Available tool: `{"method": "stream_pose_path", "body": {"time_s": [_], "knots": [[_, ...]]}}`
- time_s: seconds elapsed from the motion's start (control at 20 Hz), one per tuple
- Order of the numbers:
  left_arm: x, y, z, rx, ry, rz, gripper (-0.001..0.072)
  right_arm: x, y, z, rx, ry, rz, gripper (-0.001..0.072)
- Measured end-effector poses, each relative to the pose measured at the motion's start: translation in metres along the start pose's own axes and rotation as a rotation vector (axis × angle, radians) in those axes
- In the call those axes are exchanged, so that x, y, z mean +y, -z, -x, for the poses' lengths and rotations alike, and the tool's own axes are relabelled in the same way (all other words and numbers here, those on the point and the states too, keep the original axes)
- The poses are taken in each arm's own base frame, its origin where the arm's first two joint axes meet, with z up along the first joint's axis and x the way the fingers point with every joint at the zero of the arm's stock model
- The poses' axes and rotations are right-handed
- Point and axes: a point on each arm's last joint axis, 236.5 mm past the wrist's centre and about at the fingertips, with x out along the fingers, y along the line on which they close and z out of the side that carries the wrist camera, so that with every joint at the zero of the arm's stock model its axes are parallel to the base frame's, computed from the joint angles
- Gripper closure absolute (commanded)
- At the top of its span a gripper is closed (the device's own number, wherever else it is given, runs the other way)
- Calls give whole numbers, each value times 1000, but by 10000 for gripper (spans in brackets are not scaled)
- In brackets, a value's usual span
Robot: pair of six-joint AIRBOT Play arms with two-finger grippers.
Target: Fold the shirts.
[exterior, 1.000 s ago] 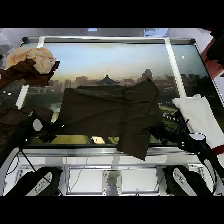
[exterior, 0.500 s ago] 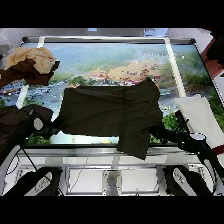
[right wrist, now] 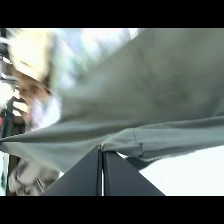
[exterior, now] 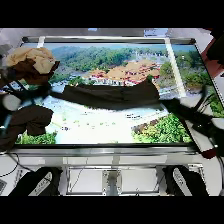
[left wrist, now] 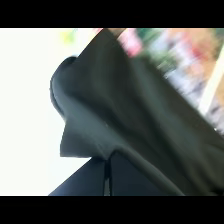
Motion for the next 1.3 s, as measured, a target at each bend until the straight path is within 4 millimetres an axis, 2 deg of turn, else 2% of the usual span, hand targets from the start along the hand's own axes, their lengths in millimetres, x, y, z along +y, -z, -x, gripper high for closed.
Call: {"method": "stream_pose_path", "body": {"time_s": [0.1,0.25,0.3,0.4,0.5,0.55,0.6,0.7,0.75,0.8,0.9,1.0,1.05,1.2,1.3], "knots": [[-33,-43,50,-133,80,-79,693,60,-33,23,-88,-62,169,686],[-76,-91,150,-355,191,-194,693,158,-61,76,-235,-126,454,687],[-87,-101,186,-430,224,-228,694,190,-64,98,-290,-134,547,687],[-104,-115,260,-581,280,-298,694,241,-67,141,-404,-110,709,688],[-116,-119,322,-698,319,-361,695,281,-66,180,-512,-69,838,688],[-121,-117,347,-736,336,-392,695,297,-67,199,-569,-41,895,688],[-124,-114,364,-757,347,-423,695,310,-68,215,-619,-14,939,689],[-127,-107,372,-738,345,-471,695,322,-73,231,-668,24,982,688],[-126,-103,362,-694,332,-489,695,320,-79,230,-663,43,983,689],[-125,-97,345,-624,315,-502,695,313,-86,221,-633,57,971,688],[-119,-83,288,-426,274,-525,695,281,-101,187,-511,85,906,688],[-112,-66,221,-227,243,-544,694,226,-115,139,-345,120,798,688],[-104,-57,182,-124,222,-549,695,193,-118,113,-254,136,733,688],[-67,-29,61,127,120,-532,694,90,-117,43,-34,199,568,688],[-36,-8,-12,254,48,-510,694,24,-111,5,65,243,452,688]]}}
